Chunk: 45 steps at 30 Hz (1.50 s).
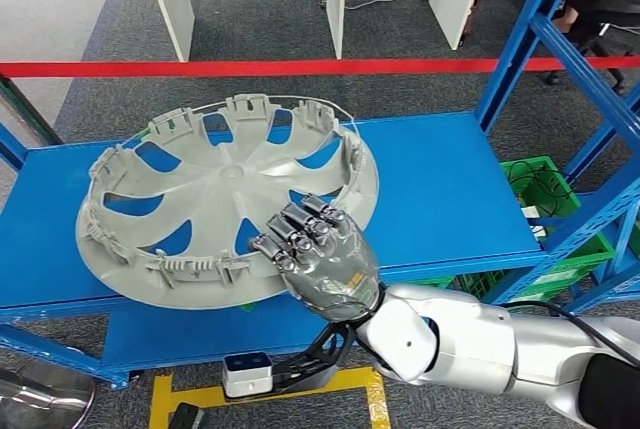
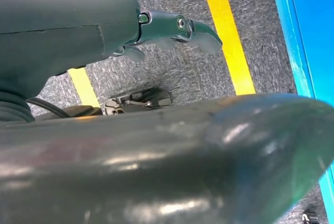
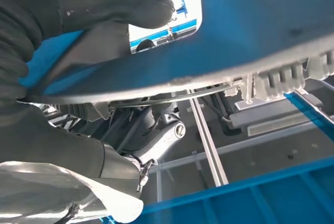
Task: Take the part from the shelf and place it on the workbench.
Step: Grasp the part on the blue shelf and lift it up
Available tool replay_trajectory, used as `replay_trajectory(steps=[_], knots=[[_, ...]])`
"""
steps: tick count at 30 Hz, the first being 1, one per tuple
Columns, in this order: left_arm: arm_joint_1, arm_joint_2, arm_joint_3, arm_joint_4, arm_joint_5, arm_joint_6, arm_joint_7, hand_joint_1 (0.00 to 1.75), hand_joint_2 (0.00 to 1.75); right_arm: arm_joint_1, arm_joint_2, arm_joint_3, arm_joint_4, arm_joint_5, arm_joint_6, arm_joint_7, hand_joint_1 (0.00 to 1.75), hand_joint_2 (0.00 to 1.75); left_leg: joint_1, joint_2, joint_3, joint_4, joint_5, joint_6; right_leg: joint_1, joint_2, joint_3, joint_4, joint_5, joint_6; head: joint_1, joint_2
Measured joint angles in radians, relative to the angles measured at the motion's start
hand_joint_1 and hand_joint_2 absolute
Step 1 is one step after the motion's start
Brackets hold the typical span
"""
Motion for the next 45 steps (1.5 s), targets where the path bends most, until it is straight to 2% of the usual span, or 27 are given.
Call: replay_trajectory(steps=[3,5,6,8,10,12,13,14,15,18,24,45], knots=[[0.0,-0.002,0.0,0.0,-0.002,0.001,0.0,0.0,0.0,0.023,-0.016,-0.018,-0.028,0.0,-0.013,-0.045,1.75,1.75,0.0,0.0,0.0,0.0,0.0,0.0,0.0,0.0,0.0,0.0,0.0,0.0,0.0,0.0],[0.0,-0.003,0.0,0.0,-0.003,0.0,0.0,0.0,0.0,0.08,-0.026,-0.071,-0.043,-0.001,-0.042,-0.149,1.75,1.75,0.0,0.0,0.0,0.0,0.0,0.0,0.0,-0.001,0.0,-0.001,0.0,0.0,0.0,0.0],[0.001,-0.003,0.0,0.0,-0.003,-0.002,0.0,0.0,0.0,0.132,-0.026,-0.122,-0.054,-0.001,-0.059,-0.239,1.75,1.75,0.0,-0.001,0.0,0.0,0.0,0.0,0.0,-0.001,0.001,-0.001,0.0,0.0,0.0,0.0],[0.002,-0.004,0.0,0.0,-0.004,-0.007,0.0,0.0,0.0,0.281,0.004,-0.253,-0.085,0.0,-0.08,-0.47,1.75,1.75,0.001,-0.002,-0.001,0.0,-0.001,0.001,0.001,-0.003,0.001,-0.001,0.0,0.0,0.0,0.0],[0.003,-0.004,0.0,0.0,-0.004,-0.011,0.0,0.0,0.0,0.455,0.088,-0.458,-0.117,-0.001,-0.085,-0.802,1.75,1.75,0.002,-0.003,-0.003,0.0,-0.002,0.002,0.001,-0.004,-0.001,-0.001,-0.001,0.0,0.0,0.0],[0.003,-0.004,0.0,0.0,-0.004,-0.012,0.001,0.0,0.0,0.576,0.18,-0.659,-0.147,-0.004,-0.086,-1.116,1.75,1.75,0.002,-0.002,-0.004,0.0,-0.002,0.002,0.002,-0.003,-0.002,-0.001,-0.002,0.0,0.0,0.0],[0.003,-0.005,0.0,0.0,-0.004,-0.013,0.001,0.0,0.0,0.615,0.212,-0.725,-0.163,-0.004,-0.086,-1.215,1.75,1.75,0.002,-0.002,-0.004,0.0,-0.002,0.002,0.002,-0.004,-0.002,-0.001,-0.002,0.0,0.0,0.0],[0.003,-0.005,0.0,0.0,-0.004,-0.013,0.001,0.0,0.0,0.65,0.239,-0.776,-0.178,-0.002,-0.086,-1.269,1.75,1.75,0.003,-0.002,-0.004,0.0,-0.002,0.002,0.002,-0.004,-0.002,-0.001,-0.002,0.0,0.001,0.0],[0.003,-0.005,0.0,0.0,-0.005,-0.013,0.001,0.0,0.0,0.682,0.258,-0.81,-0.187,0.0,-0.086,-1.282,1.75,1.75,0.003,-0.002,-0.004,0.0,-0.002,0.002,0.002,-0.003,-0.001,-0.001,-0.002,0.0,0.001,0.0],[0.003,-0.006,0.0,0.0,-0.006,-0.013,0.001,0.0,0.0,0.755,0.299,-0.867,-0.206,0.002,-0.086,-1.218,1.75,1.75,0.002,-0.001,-0.004,0.0,-0.002,0.002,0.002,-0.002,-0.002,-0.001,-0.001,0.001,0.001,0.0],[0.002,-0.006,0.0,0.0,-0.007,-0.014,0.005,0.0,0.0,0.808,0.341,-0.909,-0.216,0.002,-0.086,-1.191,1.75,1.75,0.001,-0.001,-0.003,0.0,-0.001,0.002,0.002,-0.001,-0.001,-0.001,-0.001,0.001,0.001,0.0],[0.002,-0.006,0.0,0.0,-0.002,-0.02,0.006,0.0,0.0,0.821,0.35,-0.921,-0.202,0.002,-0.086,-1.133,1.75,1.75,0.001,-0.001,-0.003,0.0,-0.002,0.002,0.001,-0.001,-0.002,-0.001,-0.001,0.001,0.001,0.0]])
